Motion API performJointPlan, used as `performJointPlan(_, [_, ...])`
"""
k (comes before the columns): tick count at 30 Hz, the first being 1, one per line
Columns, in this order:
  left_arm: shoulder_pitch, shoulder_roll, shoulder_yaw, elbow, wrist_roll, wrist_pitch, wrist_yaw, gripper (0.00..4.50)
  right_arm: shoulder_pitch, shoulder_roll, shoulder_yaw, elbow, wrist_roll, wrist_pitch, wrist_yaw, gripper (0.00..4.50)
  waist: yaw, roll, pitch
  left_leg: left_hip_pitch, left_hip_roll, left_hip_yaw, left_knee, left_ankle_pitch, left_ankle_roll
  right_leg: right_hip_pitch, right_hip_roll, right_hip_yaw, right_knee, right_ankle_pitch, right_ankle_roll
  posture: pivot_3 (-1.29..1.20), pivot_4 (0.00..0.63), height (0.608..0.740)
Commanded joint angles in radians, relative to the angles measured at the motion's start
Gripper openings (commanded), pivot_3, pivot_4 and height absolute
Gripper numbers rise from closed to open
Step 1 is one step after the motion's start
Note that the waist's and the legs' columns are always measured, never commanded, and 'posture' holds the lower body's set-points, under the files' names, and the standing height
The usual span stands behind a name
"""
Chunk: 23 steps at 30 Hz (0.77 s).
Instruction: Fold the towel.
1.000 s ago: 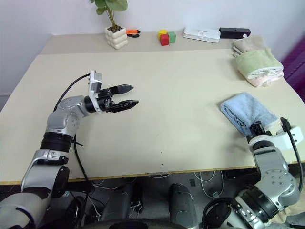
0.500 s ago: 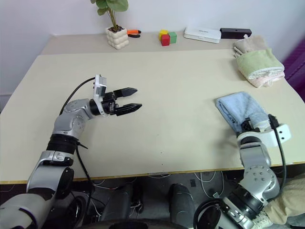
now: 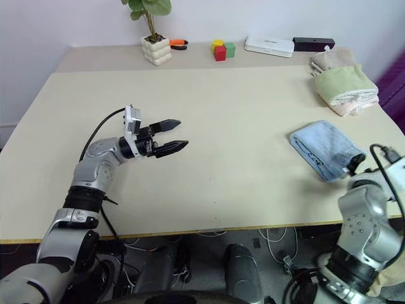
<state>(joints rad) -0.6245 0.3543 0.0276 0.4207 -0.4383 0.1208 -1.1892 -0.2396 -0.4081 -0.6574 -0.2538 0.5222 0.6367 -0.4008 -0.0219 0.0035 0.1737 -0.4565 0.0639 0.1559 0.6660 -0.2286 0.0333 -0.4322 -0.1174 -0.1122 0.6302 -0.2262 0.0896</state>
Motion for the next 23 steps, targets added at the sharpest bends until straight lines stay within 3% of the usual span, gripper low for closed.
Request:
performJointPlan(1, [0.019, 0.03, 0.031, -0.046, 0.013, -0.058, 0.011, 4.5, -0.092, -0.111, 0.208, 0.014, -0.055, -0.082, 0.268, 4.48, -0.016, 0.0, 0.0, 0.001, 0.001, 0.001, 0.0, 0.0, 0.0, 0.0, 0.001, 0.001, 0.0, 0.0, 0.0, 0.0, 0.15, 0.74])
performJointPlan(5, [0.069, 0.088, 0.028, -0.093, 0.037, -0.105, 0.0, 4.5, -0.125, -0.237, 0.441, 0.006, -0.089, -0.155, 0.626, 4.48, -0.022, 0.0, 0.0, 0.002, 0.001, 0.0, -0.003, 0.0, 0.0, 0.0, 0.001, 0.001, 0.0, -0.001, -0.001, 0.0, 0.15, 0.74])
performJointPlan(8, [0.091, 0.131, 0.045, -0.103, 0.036, -0.105, 0.011, 4.5, -0.09, -0.288, 0.495, -0.034, -0.036, -0.221, 0.881, 4.48, -0.004, -0.001, 0.0, 0.002, 0.001, 0.001, -0.003, 0.0, 0.0, 0.001, 0.001, 0.0, 0.0, -0.002, 0.0, 0.0, 0.15, 0.74])
performJointPlan(13, [0.119, 0.183, 0.071, -0.155, 0.022, -0.077, 0.041, 4.5, -0.104, -0.354, 0.587, 0.055, -0.024, -0.255, 1.187, 4.48, 0.016, -0.003, 0.001, 0.001, 0.001, 0.001, 0.002, -0.002, 0.004, 0.003, -0.002, 0.0, -0.002, -0.002, 0.0, 0.0, 0.15, 0.74])
performJointPlan(17, [0.168, 0.207, 0.091, -0.253, -0.017, -0.019, 0.053, 4.5, -0.135, -0.326, 0.577, 0.013, 0.087, -0.199, 1.297, 4.48, 0.011, -0.003, 0.001, 0.001, 0.001, 0.0, 0.003, -0.003, 0.005, 0.004, -0.003, 0.0, -0.003, -0.003, -0.003, 0.0, 0.15, 0.74])
performJointPlan(21, [0.267, 0.248, 0.107, -0.365, -0.043, 0.042, 0.056, 4.5, -0.076, -0.36, 0.593, -0.064, 0.095, -0.155, 1.35, 4.48, 0.01, -0.003, 0.001, 0.001, 0.002, 0.001, 0.001, -0.003, 0.003, 0.002, -0.003, -0.001, 0.0, -0.001, 0.0, 0.0, 0.15, 0.74])
performJointPlan(23, [0.315, 0.272, 0.118, -0.415, -0.065, 0.08, 0.055, 4.5, -0.07, -0.378, 0.579, -0.065, 0.173, -0.046, 1.377, 4.48, 0.01, -0.003, 0.001, 0.001, 0.002, 0.001, 0.0, -0.002, 0.003, 0.002, -0.002, -0.001, 0.0, -0.001, 0.0, 0.0, 0.15, 0.74])
